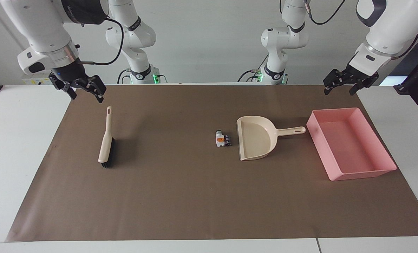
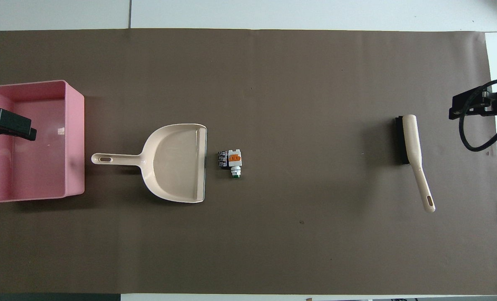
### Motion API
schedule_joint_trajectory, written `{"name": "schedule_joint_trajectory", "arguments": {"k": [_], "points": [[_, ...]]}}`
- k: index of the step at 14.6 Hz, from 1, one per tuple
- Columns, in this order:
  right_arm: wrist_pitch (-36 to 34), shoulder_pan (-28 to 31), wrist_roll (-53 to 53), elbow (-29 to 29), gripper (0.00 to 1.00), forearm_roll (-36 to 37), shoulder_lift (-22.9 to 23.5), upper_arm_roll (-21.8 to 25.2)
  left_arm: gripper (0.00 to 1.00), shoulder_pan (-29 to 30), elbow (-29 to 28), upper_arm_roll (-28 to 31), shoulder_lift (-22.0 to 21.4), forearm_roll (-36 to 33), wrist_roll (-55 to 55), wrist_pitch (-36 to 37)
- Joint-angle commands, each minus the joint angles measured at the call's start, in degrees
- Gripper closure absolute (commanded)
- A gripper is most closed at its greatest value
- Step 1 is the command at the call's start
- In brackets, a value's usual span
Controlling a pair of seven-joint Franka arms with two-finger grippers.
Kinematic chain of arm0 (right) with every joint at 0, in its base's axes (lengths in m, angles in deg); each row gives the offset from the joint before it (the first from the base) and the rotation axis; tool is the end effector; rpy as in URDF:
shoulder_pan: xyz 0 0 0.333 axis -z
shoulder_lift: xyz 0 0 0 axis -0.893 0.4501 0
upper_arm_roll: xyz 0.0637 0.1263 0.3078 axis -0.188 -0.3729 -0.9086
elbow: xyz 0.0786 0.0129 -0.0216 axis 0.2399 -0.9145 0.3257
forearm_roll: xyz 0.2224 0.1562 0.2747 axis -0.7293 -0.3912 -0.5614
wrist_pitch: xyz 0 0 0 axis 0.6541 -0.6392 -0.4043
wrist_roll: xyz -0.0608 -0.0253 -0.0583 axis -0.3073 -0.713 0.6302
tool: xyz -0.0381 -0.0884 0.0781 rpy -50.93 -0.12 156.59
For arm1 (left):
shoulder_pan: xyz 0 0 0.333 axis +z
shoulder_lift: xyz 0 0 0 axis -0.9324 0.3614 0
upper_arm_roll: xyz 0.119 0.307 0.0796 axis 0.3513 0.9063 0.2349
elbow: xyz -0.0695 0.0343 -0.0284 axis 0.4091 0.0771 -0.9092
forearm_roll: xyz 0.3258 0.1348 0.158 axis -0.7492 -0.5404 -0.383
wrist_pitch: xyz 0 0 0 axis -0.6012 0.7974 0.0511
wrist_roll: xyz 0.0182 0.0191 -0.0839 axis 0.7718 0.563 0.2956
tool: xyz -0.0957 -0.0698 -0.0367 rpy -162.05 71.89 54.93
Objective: Clean e-waste and dump in bin
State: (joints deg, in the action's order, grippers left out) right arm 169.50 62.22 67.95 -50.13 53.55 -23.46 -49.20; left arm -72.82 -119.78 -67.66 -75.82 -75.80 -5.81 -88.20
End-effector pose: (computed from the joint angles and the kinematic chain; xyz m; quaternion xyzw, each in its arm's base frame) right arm 0.5516 -0.0122 0.6346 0.9959 -0.0892 -0.0062 0.0106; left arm 0.5365 -0.0244 0.6366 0.9979 -0.0485 -0.0431 0.0075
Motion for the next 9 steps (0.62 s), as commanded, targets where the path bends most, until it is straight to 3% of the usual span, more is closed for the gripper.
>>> {"name": "schedule_joint_trajectory", "arguments": {"k": [1, 9], "points": [[0.68, 0.50, -1.70, -1.29, 0.01, 0.36, -1.14, -0.30, 0.01, 0.22, 0.92, -0.05, 0.29, -0.76, 0.21, 0.61], [1.03, 0.50, -1.35, -1.81, 0.01, 0.28, -1.31, -0.38, 0.01, 0.31, 0.39, -0.14, 0.11, -0.76, -4.06, -1.40]]}}
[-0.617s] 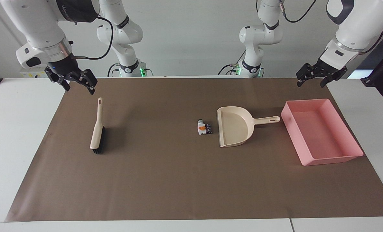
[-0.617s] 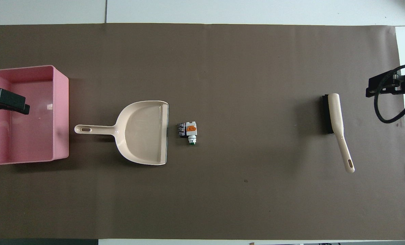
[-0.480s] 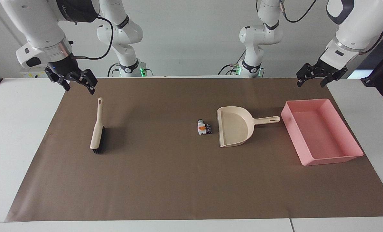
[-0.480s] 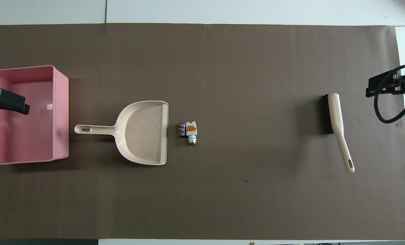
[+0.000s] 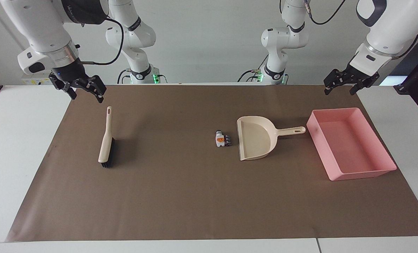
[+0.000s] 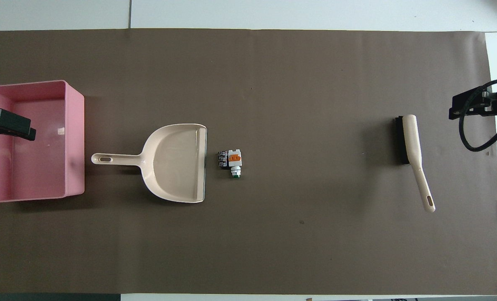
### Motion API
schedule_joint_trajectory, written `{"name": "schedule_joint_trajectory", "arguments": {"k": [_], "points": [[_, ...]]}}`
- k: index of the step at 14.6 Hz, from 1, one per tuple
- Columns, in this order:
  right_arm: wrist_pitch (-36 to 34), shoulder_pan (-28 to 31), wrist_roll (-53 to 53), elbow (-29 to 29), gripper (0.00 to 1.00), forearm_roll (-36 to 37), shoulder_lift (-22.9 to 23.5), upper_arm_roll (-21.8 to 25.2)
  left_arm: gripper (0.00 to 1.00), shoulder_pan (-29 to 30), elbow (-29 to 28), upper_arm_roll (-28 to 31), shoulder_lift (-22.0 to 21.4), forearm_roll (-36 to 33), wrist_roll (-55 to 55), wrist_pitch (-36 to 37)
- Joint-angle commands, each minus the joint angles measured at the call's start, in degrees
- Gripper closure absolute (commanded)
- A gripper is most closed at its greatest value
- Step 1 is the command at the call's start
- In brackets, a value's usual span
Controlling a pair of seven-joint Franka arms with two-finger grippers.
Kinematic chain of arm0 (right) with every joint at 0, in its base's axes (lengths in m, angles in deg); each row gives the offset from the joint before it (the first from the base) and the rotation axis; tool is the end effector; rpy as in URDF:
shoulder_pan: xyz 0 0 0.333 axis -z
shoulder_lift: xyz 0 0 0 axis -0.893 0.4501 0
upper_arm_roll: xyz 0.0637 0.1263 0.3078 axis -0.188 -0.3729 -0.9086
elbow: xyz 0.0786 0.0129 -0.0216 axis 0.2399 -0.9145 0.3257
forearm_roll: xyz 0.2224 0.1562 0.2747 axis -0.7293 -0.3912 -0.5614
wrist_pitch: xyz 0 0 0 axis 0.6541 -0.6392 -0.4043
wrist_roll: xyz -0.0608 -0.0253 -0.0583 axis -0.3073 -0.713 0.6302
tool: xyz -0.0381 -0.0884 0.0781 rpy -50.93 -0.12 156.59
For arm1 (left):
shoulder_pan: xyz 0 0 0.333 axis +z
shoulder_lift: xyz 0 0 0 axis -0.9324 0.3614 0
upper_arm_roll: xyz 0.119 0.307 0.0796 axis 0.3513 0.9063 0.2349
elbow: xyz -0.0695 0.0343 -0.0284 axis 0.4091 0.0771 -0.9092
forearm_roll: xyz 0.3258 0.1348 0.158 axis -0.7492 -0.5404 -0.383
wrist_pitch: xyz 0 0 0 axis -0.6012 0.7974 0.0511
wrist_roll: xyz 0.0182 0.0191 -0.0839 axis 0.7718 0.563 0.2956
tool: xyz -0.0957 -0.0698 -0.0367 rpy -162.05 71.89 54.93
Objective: Clean e-waste and dump in bin
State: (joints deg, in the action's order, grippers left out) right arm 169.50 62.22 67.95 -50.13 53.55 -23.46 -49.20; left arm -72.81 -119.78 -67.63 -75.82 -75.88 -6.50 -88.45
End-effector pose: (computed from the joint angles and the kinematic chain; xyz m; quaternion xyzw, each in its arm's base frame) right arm 0.5516 -0.0122 0.6346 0.9959 -0.0892 -0.0062 0.0106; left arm 0.5371 -0.0238 0.6369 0.9977 -0.0541 -0.0409 0.0071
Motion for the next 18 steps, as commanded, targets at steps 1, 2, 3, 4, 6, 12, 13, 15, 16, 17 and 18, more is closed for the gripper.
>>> {"name": "schedule_joint_trajectory", "arguments": {"k": [1, 2, 3, 4, 6, 12, 13, 15, 16, 17, 18], "points": [[1.12, 0.33, -1.44, -2.33, 0.01, 0.28, -1.49, -0.38, 0.01, 0.12, -0.57, -0.08, -0.15, -0.68, -8.01, -2.38], [1.12, 0.24, -1.26, -3.47, 0.01, 0.28, -2.27, -0.38, 0.01, -0.14, -1.45, -0.17, -0.76, -0.68, -12.84, -3.00], [1.12, 0.24, -1.35, -4.70, 0.01, 0.28, -2.63, -0.38, 0.01, -0.23, -2.67, -0.17, -1.38, -0.68, -17.85, -3.70], [1.56, 0.59, -1.53, -7.49, 0.01, 0.28, -4.11, -0.38, 0.01, -0.32, -4.08, -0.17, -1.99, -0.68, -23.38, -5.28], [8.12, 0.86, -1.88, -17.84, 0.01, 0.28, -8.67, -0.38, 0.01, -0.49, -6.02, -0.34, -2.61, -0.68, -33.50, -7.57], [22.29, 1.30, -6.61, -36.51, 0.01, 0.01, -13.62, 0.06, 0.02, -2.42, -13.83, -0.79, -2.79, -0.68, -64.59, -14.08], [23.96, 2.34, -8.19, -38.53, 0.01, 0.01, -13.53, 0.14, 0.02, -3.12, -15.94, -0.79, -2.88, -0.68, -70.32, -14.78], [29.65, 3.75, -10.66, -43.18, 0.01, -0.16, -12.66, 0.14, 0.03, -3.92, -21.99, -0.96, -2.88, -2.16, -73.71, -19.41], [32.91, 4.45, -11.62, -45.38, 0.01, -0.16, -12.22, 0.14, 0.03, -5.66, -25.33, -0.96, -2.88, -5.22, -73.71, -23.79], [35.38, 4.90, -12.59, -47.14, 0.01, -0.25, -11.87, 0.14, 0.03, -7.07, -28.84, -0.96, -2.88, -7.60, -73.45, -28.88], [36.79, 5.51, -13.91, -48.38, 0.01, -0.34, -11.43, 0.14, 0.03, -7.26, -31.58, -0.96, -2.88, -8.06, -72.93, -32.24]]}}
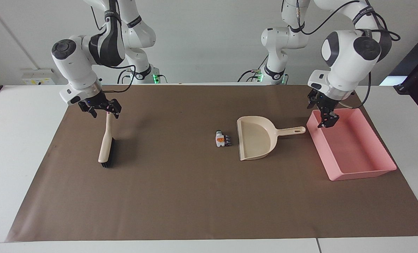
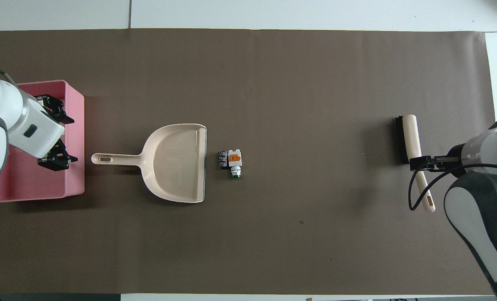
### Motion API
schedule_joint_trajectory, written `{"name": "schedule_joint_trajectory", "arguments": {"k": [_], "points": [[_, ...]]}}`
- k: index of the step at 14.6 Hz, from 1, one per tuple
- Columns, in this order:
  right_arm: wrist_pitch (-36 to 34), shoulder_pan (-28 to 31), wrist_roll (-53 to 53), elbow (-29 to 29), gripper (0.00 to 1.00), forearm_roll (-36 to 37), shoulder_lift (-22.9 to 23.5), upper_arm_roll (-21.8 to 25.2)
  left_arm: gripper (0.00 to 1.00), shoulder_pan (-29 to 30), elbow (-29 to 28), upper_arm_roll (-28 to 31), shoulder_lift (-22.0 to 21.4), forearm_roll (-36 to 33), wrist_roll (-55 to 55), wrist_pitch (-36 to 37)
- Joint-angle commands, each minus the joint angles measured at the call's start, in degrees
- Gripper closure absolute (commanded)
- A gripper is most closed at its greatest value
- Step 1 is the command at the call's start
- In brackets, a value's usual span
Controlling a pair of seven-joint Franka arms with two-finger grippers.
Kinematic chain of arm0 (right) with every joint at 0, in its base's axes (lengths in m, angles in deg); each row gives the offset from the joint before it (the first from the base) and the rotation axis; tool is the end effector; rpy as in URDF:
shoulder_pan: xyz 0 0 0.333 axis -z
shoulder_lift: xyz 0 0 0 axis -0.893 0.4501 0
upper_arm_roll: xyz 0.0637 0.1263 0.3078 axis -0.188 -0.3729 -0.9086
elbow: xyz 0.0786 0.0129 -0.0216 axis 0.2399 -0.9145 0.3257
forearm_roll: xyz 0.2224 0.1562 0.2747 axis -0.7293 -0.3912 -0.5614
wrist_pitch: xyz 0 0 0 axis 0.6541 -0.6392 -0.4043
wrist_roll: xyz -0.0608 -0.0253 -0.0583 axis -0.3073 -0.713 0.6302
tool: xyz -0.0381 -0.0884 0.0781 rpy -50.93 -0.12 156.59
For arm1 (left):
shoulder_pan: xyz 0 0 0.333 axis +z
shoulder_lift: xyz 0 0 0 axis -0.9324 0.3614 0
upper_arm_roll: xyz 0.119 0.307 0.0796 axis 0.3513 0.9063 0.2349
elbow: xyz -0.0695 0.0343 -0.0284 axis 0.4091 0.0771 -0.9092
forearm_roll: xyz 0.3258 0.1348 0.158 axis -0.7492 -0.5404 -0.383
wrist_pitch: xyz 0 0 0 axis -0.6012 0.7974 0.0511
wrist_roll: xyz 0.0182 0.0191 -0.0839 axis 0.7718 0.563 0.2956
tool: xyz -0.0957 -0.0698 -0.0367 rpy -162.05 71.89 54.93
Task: Clean e-waste and dump in bin
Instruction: 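Grasp the dustpan handle with the left gripper while the right gripper grasps the brush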
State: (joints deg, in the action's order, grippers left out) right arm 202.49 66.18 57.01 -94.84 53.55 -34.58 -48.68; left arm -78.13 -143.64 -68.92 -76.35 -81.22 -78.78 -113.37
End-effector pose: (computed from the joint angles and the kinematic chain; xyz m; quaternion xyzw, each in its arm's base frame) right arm 0.4685 -0.0468 0.4217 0.9995 -0.0271 -0.0126 0.0037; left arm 0.5404 -0.0778 0.4841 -0.7272 0.6849 0.0434 0.0162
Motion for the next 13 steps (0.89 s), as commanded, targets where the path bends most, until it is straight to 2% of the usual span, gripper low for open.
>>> {"name": "schedule_joint_trajectory", "arguments": {"k": [1, 4, 7, 13], "points": [[5.13, 2.69, -4.81, -4.72, 0.01, -0.68, 0.23, -0.47, 0.03, -2.19, -8.96, 0.33, -1.91, -2.89, 0.50, -9.36], [9.09, 3.31, -6.32, -7.63, 0.01, -1.48, 0.85, -0.38, 0.03, -4.47, -11.08, 0.33, 0.98, -4.82, 3.04, -11.30], [10.94, 3.93, -6.32, -8.95, 0.01, -1.48, 1.90, -0.38, 0.04, -7.11, -16.79, 0.33, 1.08, -9.03, 9.36, -18.24], [11.12, 4.37, -6.67, -9.74, 0.06, -1.57, 1.99, -0.47, 0.07, -8.96, -18.38, 0.33, 1.26, -10.45, 13.42, -19.40]]}}
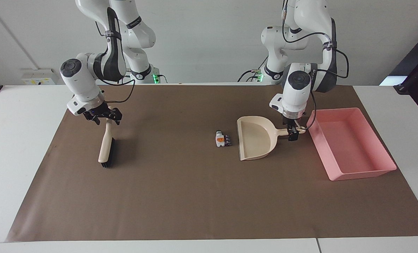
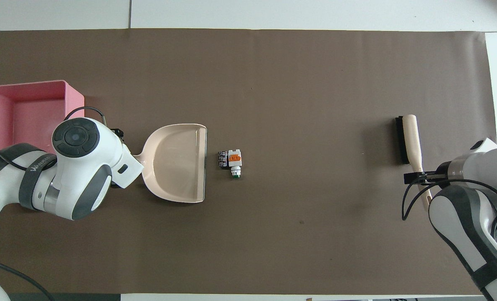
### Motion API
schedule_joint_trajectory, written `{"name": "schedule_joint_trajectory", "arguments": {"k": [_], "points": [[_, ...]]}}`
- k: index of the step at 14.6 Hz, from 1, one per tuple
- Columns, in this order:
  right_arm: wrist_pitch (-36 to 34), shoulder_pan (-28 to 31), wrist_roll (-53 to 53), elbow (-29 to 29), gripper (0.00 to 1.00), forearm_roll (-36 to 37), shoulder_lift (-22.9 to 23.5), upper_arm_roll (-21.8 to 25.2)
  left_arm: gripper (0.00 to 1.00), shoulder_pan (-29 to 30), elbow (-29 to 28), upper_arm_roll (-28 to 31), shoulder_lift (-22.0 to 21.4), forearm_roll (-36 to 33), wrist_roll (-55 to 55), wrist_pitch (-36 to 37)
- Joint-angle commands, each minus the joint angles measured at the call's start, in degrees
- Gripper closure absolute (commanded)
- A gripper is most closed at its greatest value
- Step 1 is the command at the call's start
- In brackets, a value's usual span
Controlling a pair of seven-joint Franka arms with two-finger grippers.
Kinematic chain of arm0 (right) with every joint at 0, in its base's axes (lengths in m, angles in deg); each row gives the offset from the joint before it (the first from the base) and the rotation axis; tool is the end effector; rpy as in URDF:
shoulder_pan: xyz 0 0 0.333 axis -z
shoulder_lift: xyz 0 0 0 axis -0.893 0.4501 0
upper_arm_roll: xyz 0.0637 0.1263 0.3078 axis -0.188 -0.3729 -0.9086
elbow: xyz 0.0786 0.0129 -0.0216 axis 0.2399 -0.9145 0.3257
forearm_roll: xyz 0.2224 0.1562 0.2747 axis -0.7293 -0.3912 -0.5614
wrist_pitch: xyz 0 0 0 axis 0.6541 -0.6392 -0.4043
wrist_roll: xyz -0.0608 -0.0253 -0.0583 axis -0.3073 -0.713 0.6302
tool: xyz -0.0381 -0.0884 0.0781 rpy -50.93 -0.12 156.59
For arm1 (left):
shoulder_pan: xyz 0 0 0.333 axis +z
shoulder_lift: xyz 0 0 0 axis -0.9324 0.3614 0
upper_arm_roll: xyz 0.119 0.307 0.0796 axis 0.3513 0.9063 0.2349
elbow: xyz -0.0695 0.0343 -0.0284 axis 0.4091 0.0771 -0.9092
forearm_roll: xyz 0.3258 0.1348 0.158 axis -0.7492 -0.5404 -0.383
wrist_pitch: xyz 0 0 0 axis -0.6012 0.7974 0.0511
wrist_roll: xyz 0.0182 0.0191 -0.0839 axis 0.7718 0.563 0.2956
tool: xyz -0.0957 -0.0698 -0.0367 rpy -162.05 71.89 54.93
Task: Clean e-waste and dump in bin
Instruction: 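Grasp the dustpan handle with the left gripper while the right gripper grasps the brush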
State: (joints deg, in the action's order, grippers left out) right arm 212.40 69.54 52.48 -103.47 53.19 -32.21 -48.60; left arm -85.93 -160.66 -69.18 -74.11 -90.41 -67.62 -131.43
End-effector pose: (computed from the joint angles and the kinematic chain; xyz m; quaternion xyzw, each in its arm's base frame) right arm 0.4451 -0.0705 0.3521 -0.9996 0.0184 0.0219 0.0010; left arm 0.4970 -0.1401 0.3571 -0.7005 0.7065 0.0724 0.0708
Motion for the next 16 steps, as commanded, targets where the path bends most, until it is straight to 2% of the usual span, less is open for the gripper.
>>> {"name": "schedule_joint_trajectory", "arguments": {"k": [1, 3, 5, 6, 7, 8, 11, 12, 14, 15, 16], "points": [[1.21, 1.01, -2.93, -1.20, 0.08, -1.21, -0.38, -0.54, 0.08, -1.26, -1.62, 0.60, -0.99, -1.26, 2.70, -1.34], [1.12, 1.10, -3.55, -1.38, 0.17, -1.21, -0.47, -0.54, 0.12, -2.05, -1.71, 0.60, -0.99, -1.35, 2.88, -1.34], [1.12, 1.01, -3.64, -1.29, 0.30, -1.21, -0.38, -0.54, 0.12, -2.31, -1.71, 0.60, -0.99, -1.35, 2.97, -1.34], [1.12, 1.01, -3.64, -1.29, 0.36, -1.21, -0.38, -0.54, 0.18, -2.57, -1.71, 0.60, -0.99, -1.35, 2.97, -1.34], [1.12, 1.01, -3.64, -1.20, 0.45, -1.21, -0.38, -0.54, 0.28, -2.58, -1.71, 0.60, -0.99, -1.87, 2.97, -1.34], [1.03, 1.01, -3.64, -1.12, 0.59, -1.21, -0.38, -0.54, 0.42, -3.10, -1.62, 0.60, -0.99, -3.53, 3.14, -1.34], [0.77, 0.48, -2.85, -0.59, 0.89, -2.78, -0.21, -0.54, 0.68, -3.37, -1.53, 0.51, -0.99, -4.34, 4.46, -1.43], [0.68, 0.39, -2.76, -0.33, 0.98, -3.23, -0.12, -0.54, 0.74, -3.54, -1.53, 0.51, -0.99, -4.34, 4.46, -1.34], [0.16, 0.39, -2.50, 0.55, 1.00, -3.23, 0.23, -0.63, 0.83, -3.72, -1.10, 0.51, -0.99, -4.34, 4.55, -1.34], [-0.46, 0.22, -2.41, 1.16, 1.00, -3.23, 0.23, -0.63, 0.92, -3.72, -0.66, 0.51, -0.90, -4.34, 4.46, -1.25], [-2.11, -0.65, -1.63, 2.56, 1.00, -3.23, 0.32, -0.72, 0.97, -3.63, -0.22, 0.51, -0.81, -4.34, 4.37, -0.99]]}}
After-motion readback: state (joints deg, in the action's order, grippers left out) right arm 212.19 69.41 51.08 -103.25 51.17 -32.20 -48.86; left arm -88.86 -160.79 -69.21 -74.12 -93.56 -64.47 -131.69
